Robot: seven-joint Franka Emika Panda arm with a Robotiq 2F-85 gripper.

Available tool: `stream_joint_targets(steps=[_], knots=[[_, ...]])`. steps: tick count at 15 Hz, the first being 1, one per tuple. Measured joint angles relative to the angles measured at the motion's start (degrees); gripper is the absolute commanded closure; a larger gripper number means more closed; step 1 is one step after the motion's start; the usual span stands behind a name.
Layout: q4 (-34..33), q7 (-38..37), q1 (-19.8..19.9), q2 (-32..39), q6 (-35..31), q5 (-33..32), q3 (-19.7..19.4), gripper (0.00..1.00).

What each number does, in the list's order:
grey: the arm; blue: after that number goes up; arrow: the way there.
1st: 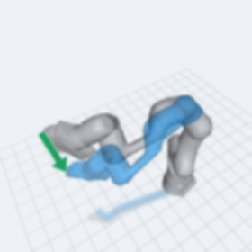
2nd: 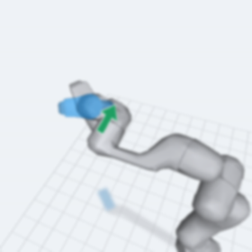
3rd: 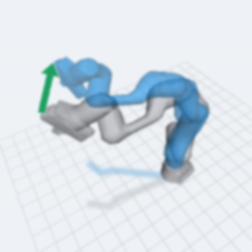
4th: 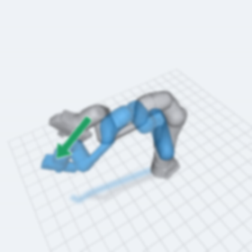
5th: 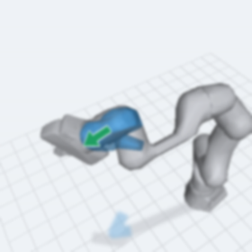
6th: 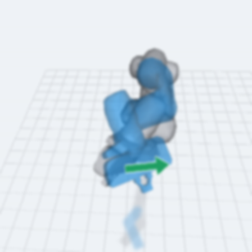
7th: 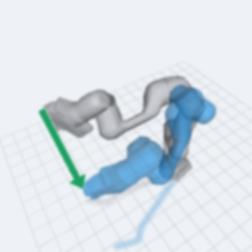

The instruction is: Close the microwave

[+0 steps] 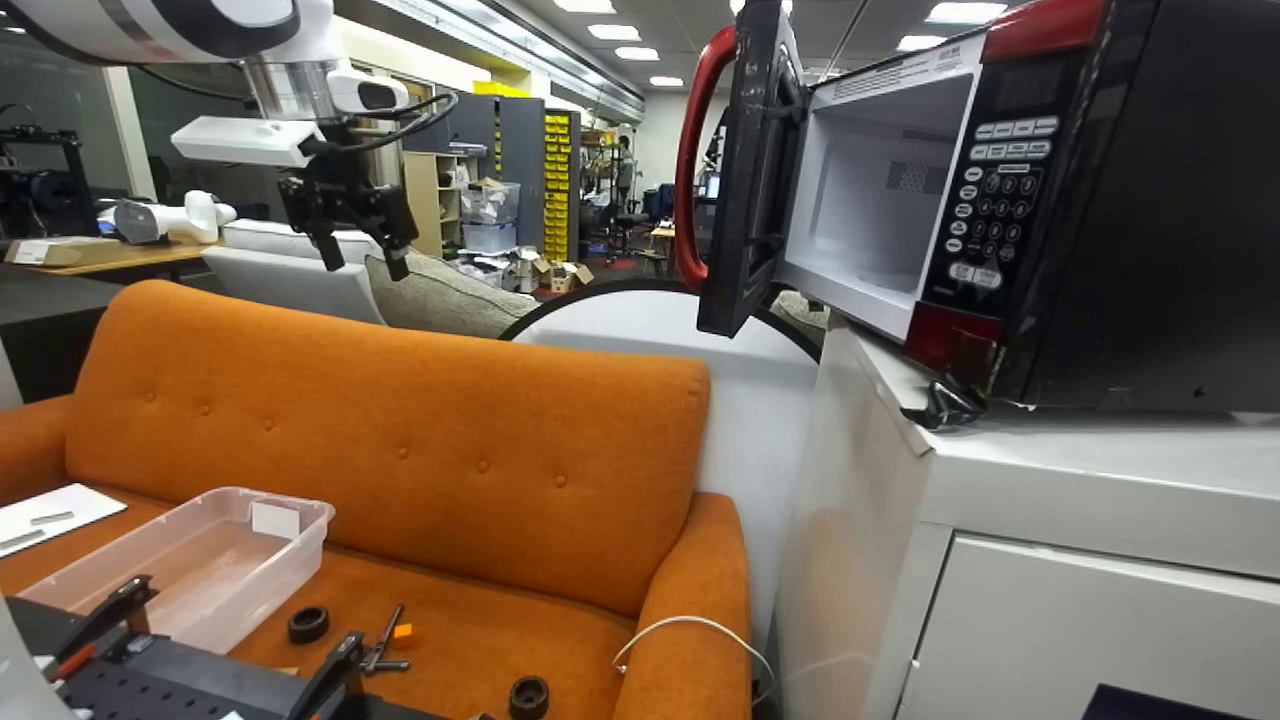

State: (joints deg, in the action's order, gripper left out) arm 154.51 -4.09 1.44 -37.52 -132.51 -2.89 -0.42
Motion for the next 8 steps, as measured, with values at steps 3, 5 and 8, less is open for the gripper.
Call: stream_joint_targets(steps=[3, 5, 8], knots=[[1.07, -6.41, 4.11, -4.1, -0.36, -5.47, 2.17, 0.0], [2.15, -11.28, 7.55, -7.13, -0.22, -8.56, 4.24, 0.0], [3.4, -13.91, 9.79, -9.45, -0.21, -9.68, 6.09, 0.0]])
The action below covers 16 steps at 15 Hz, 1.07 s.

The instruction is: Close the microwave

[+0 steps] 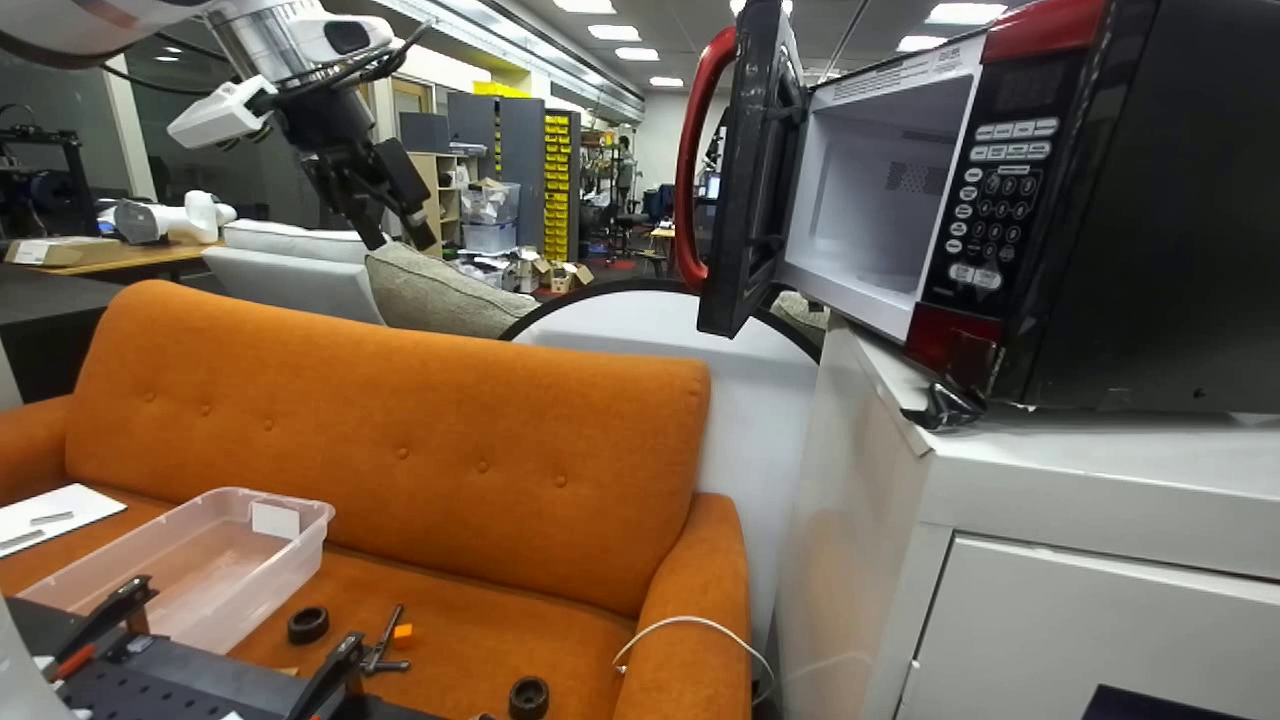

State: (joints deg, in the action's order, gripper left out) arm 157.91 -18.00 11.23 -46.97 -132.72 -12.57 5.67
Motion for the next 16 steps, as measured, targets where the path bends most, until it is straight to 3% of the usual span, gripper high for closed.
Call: stream_joint_targets(steps=[7, 12, 16], knots=[[0.02, -0.57, 0.62, -0.31, -0.18, -0.12, -0.1, 0.0], [-1.44, -1.51, 8.0, -6.57, 2.05, -4.02, -0.63, 0.0], [-2.31, -3.5, 10.02, -11.39, 5.69, -7.5, 1.42, 0.0]])
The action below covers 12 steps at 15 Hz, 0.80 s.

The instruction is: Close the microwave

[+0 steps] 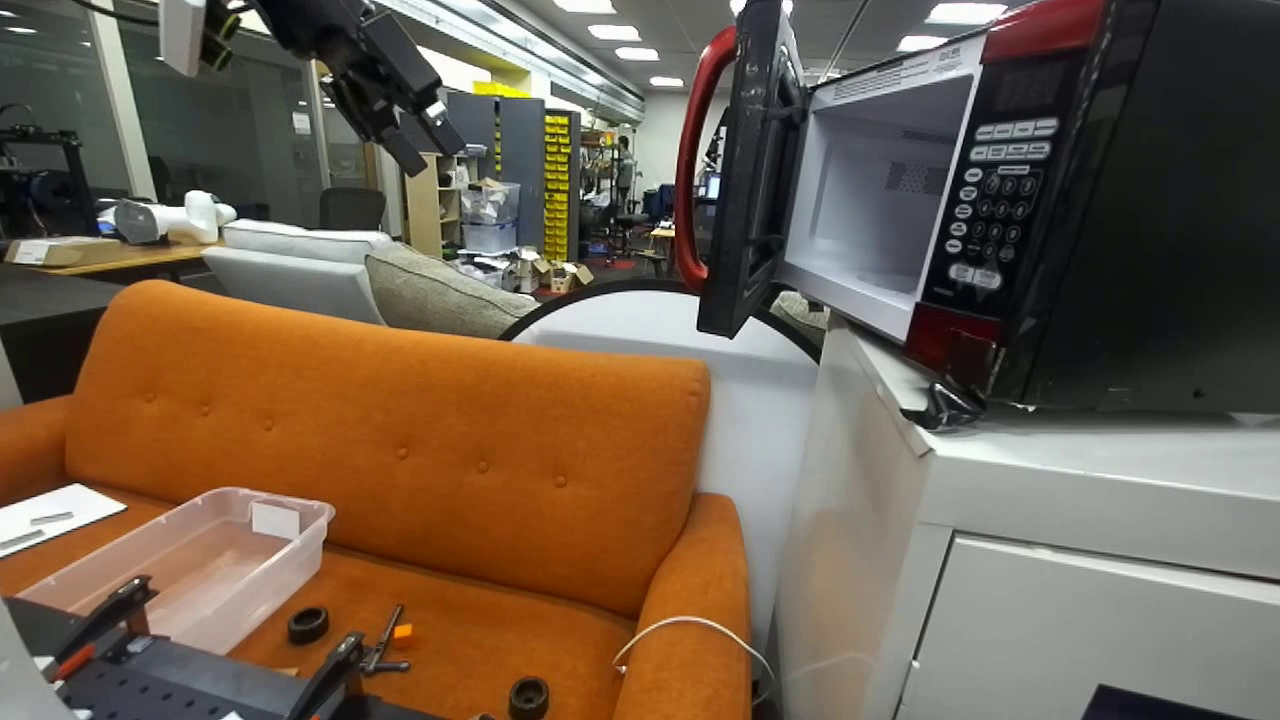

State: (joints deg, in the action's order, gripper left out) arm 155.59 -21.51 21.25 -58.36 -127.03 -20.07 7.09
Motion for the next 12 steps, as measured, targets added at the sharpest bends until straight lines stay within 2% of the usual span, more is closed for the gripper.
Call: stream_joint_targets(steps=[9, 12], knots=[[0.25, -0.87, 0.03, -0.35, -0.19, -0.23, 0.01, 0.0], [0.3, -4.49, 2.63, 0.14, -2.7, -1.87, -0.29, 0.0]])
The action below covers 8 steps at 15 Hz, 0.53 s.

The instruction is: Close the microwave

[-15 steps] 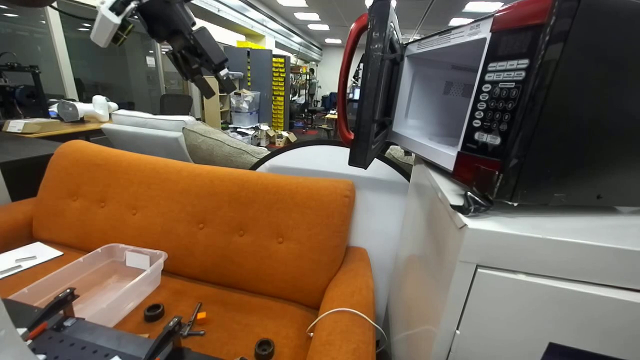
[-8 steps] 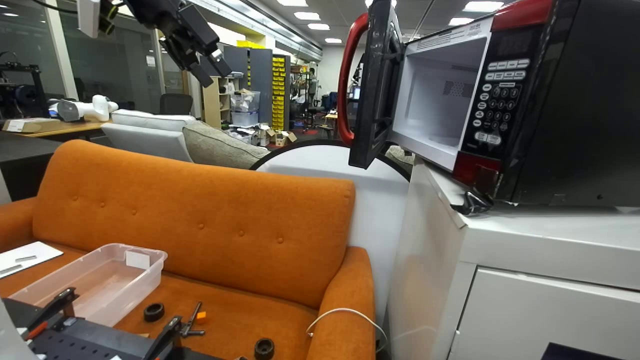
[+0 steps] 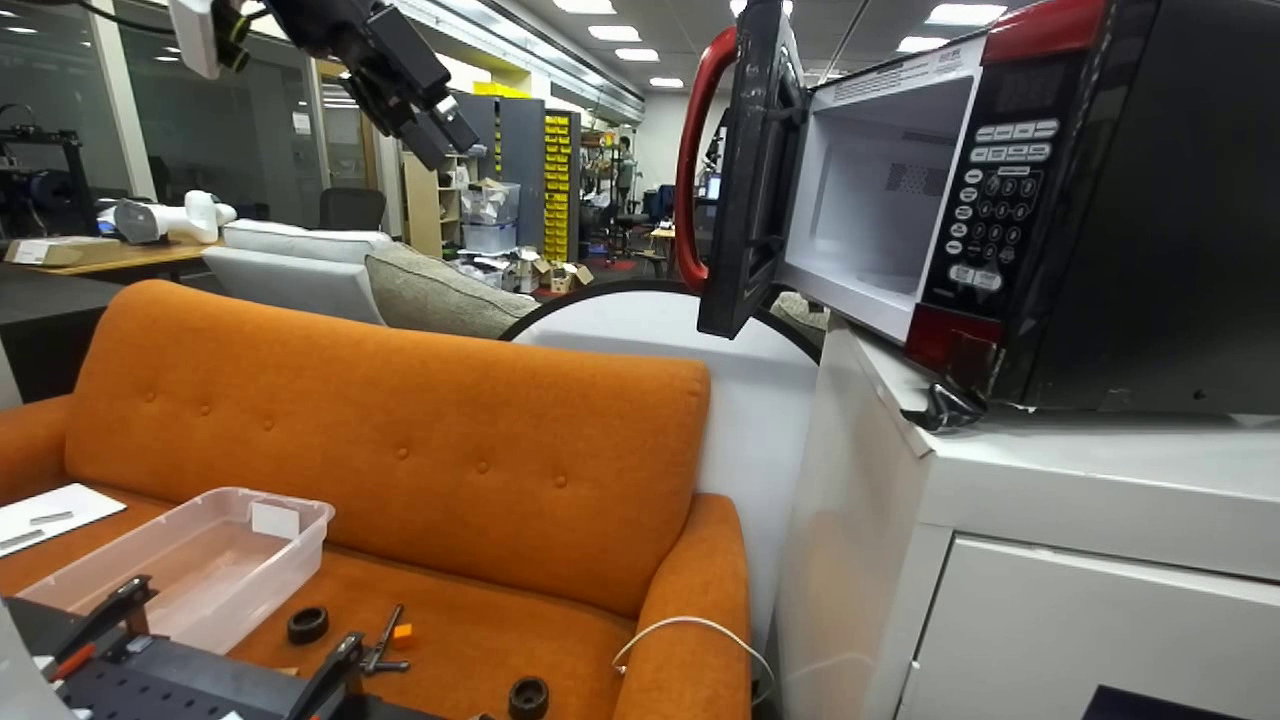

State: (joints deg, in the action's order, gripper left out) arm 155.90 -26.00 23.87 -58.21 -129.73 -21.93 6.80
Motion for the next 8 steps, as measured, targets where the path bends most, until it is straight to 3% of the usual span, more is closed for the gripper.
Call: stream_joint_targets(steps=[8], knots=[[-1.33, -7.15, 14.71, 5.31, -8.98, -5.65, -0.8, 0.0]])
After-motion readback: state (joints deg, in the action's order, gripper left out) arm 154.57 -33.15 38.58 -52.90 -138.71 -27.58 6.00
